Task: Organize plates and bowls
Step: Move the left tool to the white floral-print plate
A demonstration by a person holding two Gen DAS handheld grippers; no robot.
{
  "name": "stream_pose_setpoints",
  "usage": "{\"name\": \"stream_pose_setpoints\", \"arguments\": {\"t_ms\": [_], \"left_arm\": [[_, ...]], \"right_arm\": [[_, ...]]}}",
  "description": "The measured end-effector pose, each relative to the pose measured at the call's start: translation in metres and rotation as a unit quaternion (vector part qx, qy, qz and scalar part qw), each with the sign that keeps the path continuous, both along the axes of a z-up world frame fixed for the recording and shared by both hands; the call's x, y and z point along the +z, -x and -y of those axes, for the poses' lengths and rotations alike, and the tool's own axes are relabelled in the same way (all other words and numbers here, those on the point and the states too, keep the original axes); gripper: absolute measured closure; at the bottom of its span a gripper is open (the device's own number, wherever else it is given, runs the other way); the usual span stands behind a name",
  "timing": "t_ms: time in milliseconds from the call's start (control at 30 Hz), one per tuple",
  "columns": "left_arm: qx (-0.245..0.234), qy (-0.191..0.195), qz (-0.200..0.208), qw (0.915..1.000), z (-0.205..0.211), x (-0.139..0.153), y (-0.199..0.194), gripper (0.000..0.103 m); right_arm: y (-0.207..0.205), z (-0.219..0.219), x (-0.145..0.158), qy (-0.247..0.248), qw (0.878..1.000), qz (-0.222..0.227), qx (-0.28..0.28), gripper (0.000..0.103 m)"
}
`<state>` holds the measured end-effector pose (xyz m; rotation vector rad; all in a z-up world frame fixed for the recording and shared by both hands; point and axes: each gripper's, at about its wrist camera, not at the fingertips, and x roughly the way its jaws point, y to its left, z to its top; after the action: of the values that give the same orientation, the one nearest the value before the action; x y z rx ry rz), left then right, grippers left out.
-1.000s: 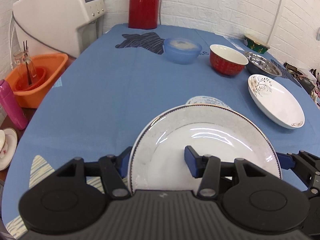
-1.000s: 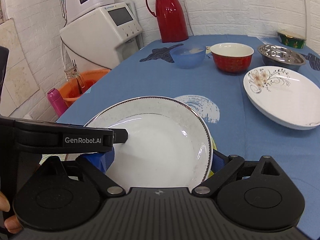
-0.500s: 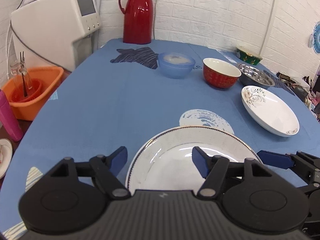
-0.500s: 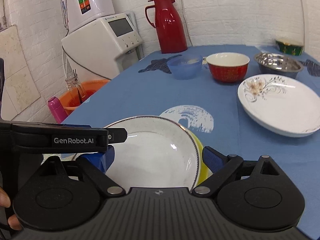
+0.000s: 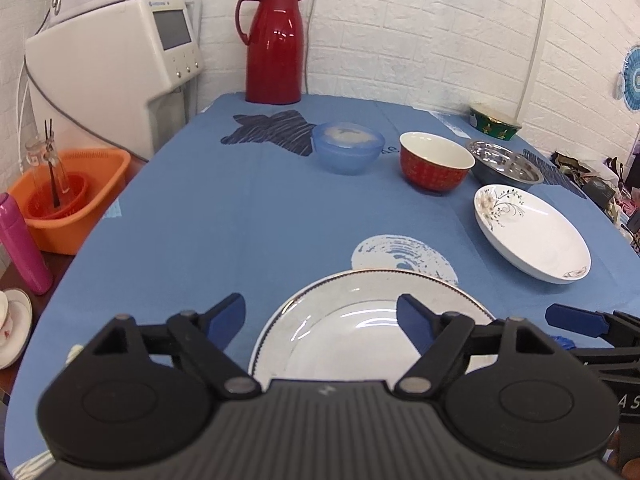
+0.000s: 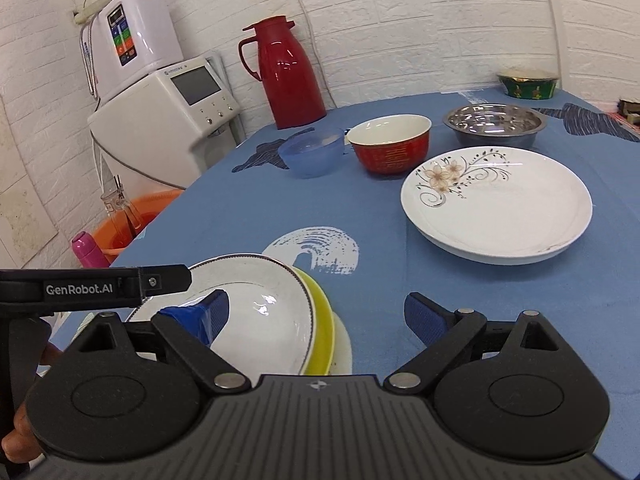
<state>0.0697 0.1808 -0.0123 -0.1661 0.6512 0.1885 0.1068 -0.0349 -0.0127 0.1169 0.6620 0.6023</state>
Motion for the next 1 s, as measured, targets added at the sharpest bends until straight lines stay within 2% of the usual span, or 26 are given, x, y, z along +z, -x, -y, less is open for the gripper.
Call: {"name": "stream_pose_setpoints", "arguments": {"t_ms": [200,567,800,1000], "left_arm": [[-0.016,-0.005,-0.001,0.9999,0.013,0.005,-0.001,0.023],[-0.047,-0.001,-0.008,0.9989,0.045,0.015,-0.031,0.022],[-0.104,0.016,-0.029,0.9940,0.069,0.019,-0.096,0.022],[-0.148,0.060,-0.065,0.9850,0.089,0.008,-0.164,0.022]], "right_arm": [[-0.001,0.011,-0.004,-0.024,0.999,-0.021,-0.003,0.021],[-0.013,0.053,0.001,-0.038,0.998,-0.020,-0.034,0.021],[-0.053,0.100,0.013,-0.018,0.995,0.014,-0.098,0.021],[-0.114,0.112,0.006,0.028,0.993,0.005,-0.117,0.021]]}}
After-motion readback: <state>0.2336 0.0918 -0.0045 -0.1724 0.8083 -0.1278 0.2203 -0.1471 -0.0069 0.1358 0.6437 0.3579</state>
